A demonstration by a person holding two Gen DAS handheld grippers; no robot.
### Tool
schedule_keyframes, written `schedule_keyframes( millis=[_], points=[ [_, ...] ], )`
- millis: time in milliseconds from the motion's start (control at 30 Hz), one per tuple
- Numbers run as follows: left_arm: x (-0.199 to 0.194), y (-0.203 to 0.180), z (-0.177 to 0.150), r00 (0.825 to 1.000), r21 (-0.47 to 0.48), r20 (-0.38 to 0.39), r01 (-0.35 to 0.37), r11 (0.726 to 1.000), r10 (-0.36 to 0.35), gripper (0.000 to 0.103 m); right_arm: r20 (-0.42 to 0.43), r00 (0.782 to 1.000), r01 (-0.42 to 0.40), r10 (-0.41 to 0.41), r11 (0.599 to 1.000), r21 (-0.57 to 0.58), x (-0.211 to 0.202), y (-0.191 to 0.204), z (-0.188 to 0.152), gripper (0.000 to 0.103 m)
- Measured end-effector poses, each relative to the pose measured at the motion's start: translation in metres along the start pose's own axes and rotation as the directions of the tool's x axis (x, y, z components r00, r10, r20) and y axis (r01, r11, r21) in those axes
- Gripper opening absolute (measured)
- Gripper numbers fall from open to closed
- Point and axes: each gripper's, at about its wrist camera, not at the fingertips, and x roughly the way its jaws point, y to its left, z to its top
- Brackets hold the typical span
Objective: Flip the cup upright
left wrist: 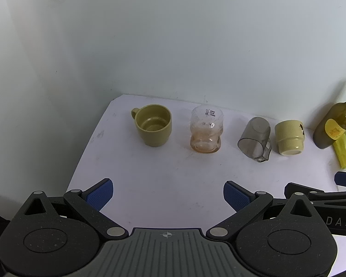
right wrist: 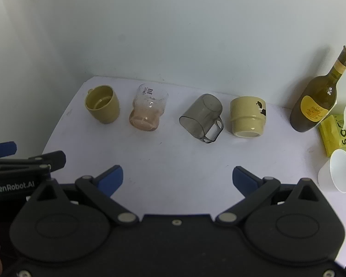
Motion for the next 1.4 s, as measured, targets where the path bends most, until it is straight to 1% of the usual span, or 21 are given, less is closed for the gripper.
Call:
schedule_keyframes(
  millis=[233, 467, 567, 933, 1400],
  points=[
    [0.000, 0.005, 0.005, 1.000, -0.004, -0.003, -0.001, 1.000, 0.001, 0.103, -0.006, 1.000, -0.004, 0.004, 1.000, -0.004, 0.003, 0.003, -0.002, 0.102],
    [-0.002, 0.001, 0.001, 1.000, -0.002, 0.000, 0.004, 1.000, -0.004, 0.103, -0.005, 1.000, 0.004, -0.004, 1.000, 0.000, 0.003, 0.003, -0.003, 0.102],
    [-0.003, -0.001, -0.002, 1.000, 0.001, 0.002, 0.005, 1.000, -0.005, 0.103, -0.004, 1.000, 0.007, -0.007, 1.000, 0.003, 0.002, 0.002, -0.003, 0.102],
    [-0.010, -0.021, 0.006, 1.000, 0.006, 0.007, 0.004, 1.000, -0.004, 0.103, 0.001, 1.000, 0.010, -0.010, 1.000, 0.009, -0.003, -0.002, -0.005, 0.102],
    [-0.018, -0.028, 0.003, 0.999, 0.003, 0.032, 0.007, 1.000, -0.008, 0.103, 0.024, 1.000, 0.018, -0.018, 1.000, 0.006, -0.013, -0.003, -0.008, 0.102]
  ],
)
